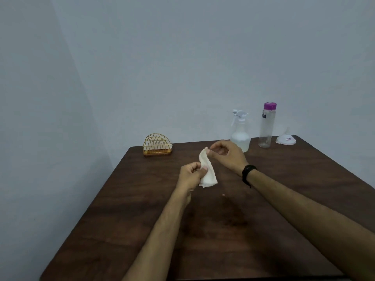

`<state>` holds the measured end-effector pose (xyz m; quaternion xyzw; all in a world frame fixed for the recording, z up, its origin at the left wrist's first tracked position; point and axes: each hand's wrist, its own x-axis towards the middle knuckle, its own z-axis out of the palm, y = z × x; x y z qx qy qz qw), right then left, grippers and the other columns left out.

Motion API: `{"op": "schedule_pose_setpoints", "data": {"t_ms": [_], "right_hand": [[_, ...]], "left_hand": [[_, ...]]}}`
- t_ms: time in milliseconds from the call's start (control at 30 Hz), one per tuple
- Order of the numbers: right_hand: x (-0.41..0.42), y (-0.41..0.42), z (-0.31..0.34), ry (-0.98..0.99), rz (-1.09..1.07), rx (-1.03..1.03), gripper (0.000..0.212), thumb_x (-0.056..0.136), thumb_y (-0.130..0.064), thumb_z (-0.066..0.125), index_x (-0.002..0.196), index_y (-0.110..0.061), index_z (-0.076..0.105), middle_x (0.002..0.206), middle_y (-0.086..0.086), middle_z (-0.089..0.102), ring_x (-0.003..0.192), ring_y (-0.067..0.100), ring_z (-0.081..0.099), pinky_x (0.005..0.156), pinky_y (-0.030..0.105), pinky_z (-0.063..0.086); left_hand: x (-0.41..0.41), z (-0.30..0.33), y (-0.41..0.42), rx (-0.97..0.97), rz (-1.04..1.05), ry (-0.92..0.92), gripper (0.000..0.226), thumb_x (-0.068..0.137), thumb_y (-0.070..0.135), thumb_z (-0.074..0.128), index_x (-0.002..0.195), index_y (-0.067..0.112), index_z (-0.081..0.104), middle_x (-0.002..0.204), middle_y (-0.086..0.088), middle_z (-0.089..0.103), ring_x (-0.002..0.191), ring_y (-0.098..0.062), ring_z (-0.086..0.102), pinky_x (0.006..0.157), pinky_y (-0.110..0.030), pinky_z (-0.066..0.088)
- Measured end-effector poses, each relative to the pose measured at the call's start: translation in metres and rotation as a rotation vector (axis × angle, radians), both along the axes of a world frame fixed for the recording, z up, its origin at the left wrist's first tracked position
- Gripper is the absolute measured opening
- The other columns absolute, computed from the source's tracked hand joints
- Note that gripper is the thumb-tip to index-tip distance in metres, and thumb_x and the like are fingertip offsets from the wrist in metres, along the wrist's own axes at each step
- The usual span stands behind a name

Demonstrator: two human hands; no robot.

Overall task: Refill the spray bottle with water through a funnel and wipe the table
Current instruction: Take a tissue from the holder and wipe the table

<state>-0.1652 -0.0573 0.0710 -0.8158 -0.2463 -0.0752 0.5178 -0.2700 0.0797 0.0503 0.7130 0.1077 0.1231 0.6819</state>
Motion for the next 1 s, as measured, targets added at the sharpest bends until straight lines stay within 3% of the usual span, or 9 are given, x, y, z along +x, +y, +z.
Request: {"op": "schedule_pose_setpoints", "data": {"t_ms": [133,333,400,500,600,700,800,900,1000], "right_hand": [[-0.015,-0.021,0.001,-0.282,0.234,-0.183,0.030,0.082,-0.046,0.075,0.108,-0.032,0.074,0.123,-0.010,0.059,0.116,0.004,0.048,0.094,0.018,0.037],[-0.031,-0.044,-0.009,-0.712,-0.011,-0.418,0.067,0.079,-0.043,0.075,0.140,-0.031,0.049,0.144,-0.001,0.045,0.128,0.020,0.041,0.105,0.035,0.036],[-0.035,-0.047,-0.009,-0.641,0.089,-0.411,0.059,0.081,-0.041,0.075,0.135,-0.028,0.057,0.136,-0.003,0.057,0.122,0.015,0.047,0.104,0.035,0.039],[-0.038,-0.052,-0.012,-0.270,0.285,-0.295,0.044,0.084,-0.028,0.078,0.126,-0.023,0.066,0.120,-0.007,0.069,0.107,0.005,0.060,0.096,0.029,0.049],[-0.035,-0.056,-0.015,-0.160,0.184,-0.138,0.026,0.085,-0.017,0.077,0.110,-0.023,0.074,0.102,-0.008,0.075,0.094,0.008,0.068,0.086,0.028,0.056],[-0.029,-0.063,-0.015,-0.117,-0.021,-0.161,0.014,0.087,-0.013,0.071,0.098,-0.018,0.077,0.090,-0.006,0.073,0.084,0.010,0.066,0.078,0.027,0.056],[-0.026,-0.071,-0.019,-0.271,-0.143,-0.423,0.013,0.088,-0.020,0.066,0.086,-0.013,0.078,0.079,-0.007,0.064,0.074,0.011,0.060,0.062,0.022,0.048],[-0.025,-0.069,-0.033,-0.306,-0.139,-0.624,0.016,0.091,-0.020,0.064,0.093,-0.012,0.077,0.093,0.003,0.062,0.085,0.026,0.063,0.073,0.037,0.053],[-0.023,-0.060,-0.052,-0.189,-0.086,-0.677,0.017,0.093,-0.017,0.062,0.101,-0.010,0.076,0.105,0.005,0.057,0.093,0.030,0.062,0.077,0.035,0.051]], "left_hand": [[-0.004,0.007,-0.006,0.035,0.005,-0.021,0.012,0.093,-0.001,0.062,0.096,0.006,0.070,0.081,0.000,0.068,0.074,-0.011,0.064,0.052,-0.017,0.050],[-0.003,0.009,-0.018,0.051,-0.013,0.082,0.017,0.092,0.001,0.064,0.108,0.003,0.070,0.097,-0.007,0.073,0.083,-0.016,0.069,0.057,-0.022,0.054],[-0.003,0.007,-0.022,0.062,-0.023,0.069,0.016,0.091,-0.003,0.063,0.103,0.003,0.071,0.088,-0.006,0.071,0.074,-0.014,0.067,0.053,-0.020,0.052],[-0.002,0.006,-0.027,0.060,0.001,0.013,0.020,0.087,-0.008,0.064,0.103,0.001,0.072,0.077,-0.004,0.071,0.065,-0.012,0.067,0.051,-0.022,0.052],[-0.001,0.002,-0.027,0.072,0.115,-0.039,0.021,0.079,0.000,0.076,0.098,0.008,0.074,0.076,-0.002,0.073,0.069,-0.012,0.068,0.060,-0.025,0.052],[-0.004,-0.004,-0.013,0.299,0.289,-0.005,0.018,0.079,0.021,0.081,0.096,0.020,0.074,0.089,0.003,0.074,0.080,-0.007,0.065,0.072,-0.023,0.051],[-0.010,-0.017,0.014,0.710,0.225,0.168,0.033,0.090,0.030,0.072,0.121,0.020,0.067,0.121,0.000,0.067,0.107,-0.012,0.062,0.092,-0.030,0.051],[-0.014,-0.038,0.036,1.134,0.051,0.375,0.059,0.098,0.041,0.056,0.151,0.021,0.039,0.159,-0.006,0.035,0.145,-0.024,0.035,0.119,-0.043,0.031],[-0.017,-0.059,0.044,1.190,-0.021,0.489,0.067,0.103,0.054,0.032,0.159,0.019,0.019,0.167,-0.010,0.011,0.155,-0.026,0.010,0.125,-0.048,0.009]]}}
